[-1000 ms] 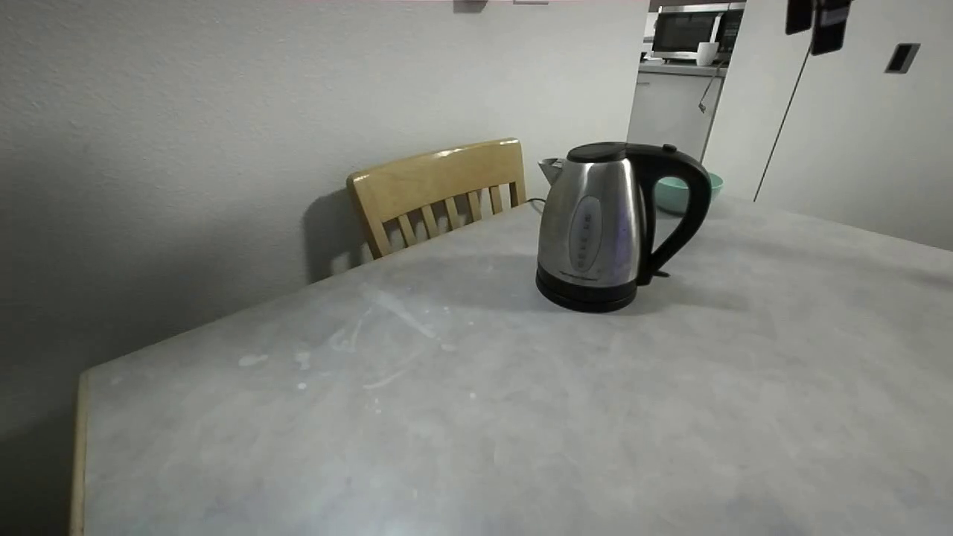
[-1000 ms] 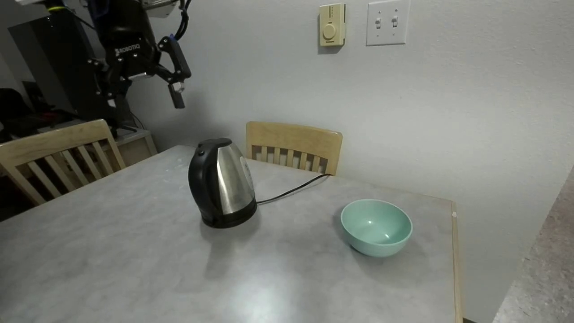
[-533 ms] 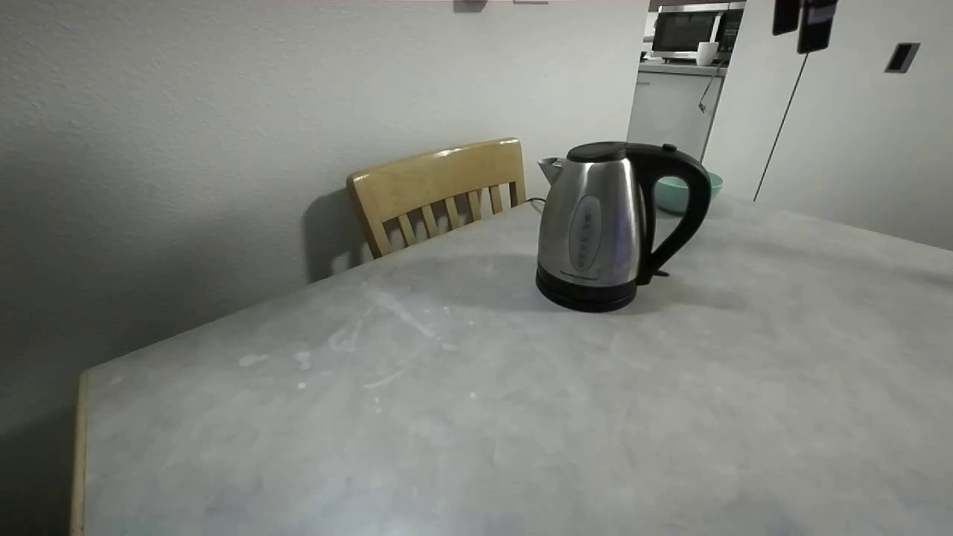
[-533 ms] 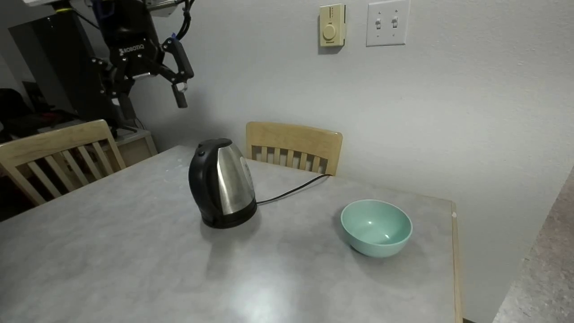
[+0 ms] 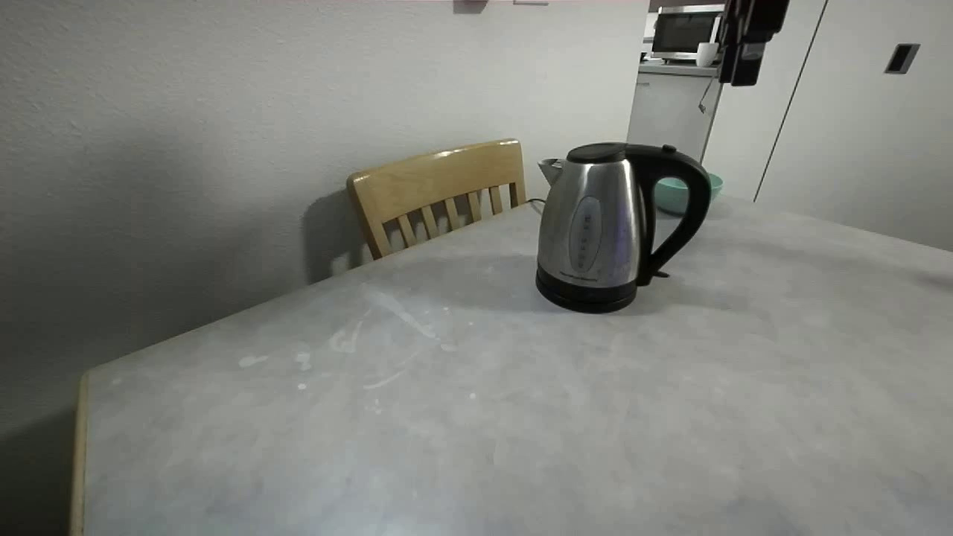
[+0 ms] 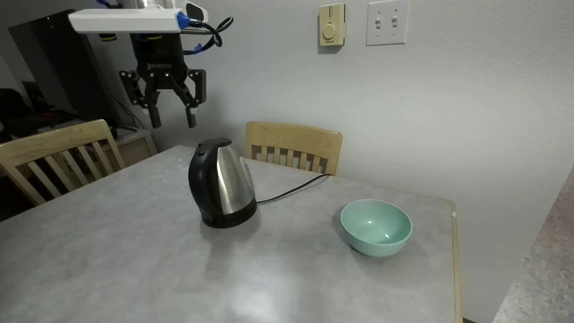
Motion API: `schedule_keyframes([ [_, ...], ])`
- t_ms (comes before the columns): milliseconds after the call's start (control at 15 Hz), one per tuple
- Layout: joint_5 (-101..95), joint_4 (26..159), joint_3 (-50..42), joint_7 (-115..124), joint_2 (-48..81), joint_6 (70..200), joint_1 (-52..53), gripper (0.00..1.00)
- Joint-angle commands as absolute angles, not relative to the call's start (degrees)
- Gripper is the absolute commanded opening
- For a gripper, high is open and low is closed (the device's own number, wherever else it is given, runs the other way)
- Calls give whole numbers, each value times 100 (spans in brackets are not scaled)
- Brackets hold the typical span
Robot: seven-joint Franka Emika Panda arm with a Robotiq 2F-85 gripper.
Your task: Press the button on the handle of the kettle to open the lid
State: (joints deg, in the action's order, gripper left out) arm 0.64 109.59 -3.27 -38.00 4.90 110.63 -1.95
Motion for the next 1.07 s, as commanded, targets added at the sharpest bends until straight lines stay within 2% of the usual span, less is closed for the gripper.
schedule_keyframes([
  [0, 411, 10640, -270, -4048, 877, 11250, -346, 38],
  [333, 560, 10434, -211, -3963, 1059, 11392, -366, 2],
  [1000, 435, 9990, -212, -3682, 1663, 11330, -415, 0],
])
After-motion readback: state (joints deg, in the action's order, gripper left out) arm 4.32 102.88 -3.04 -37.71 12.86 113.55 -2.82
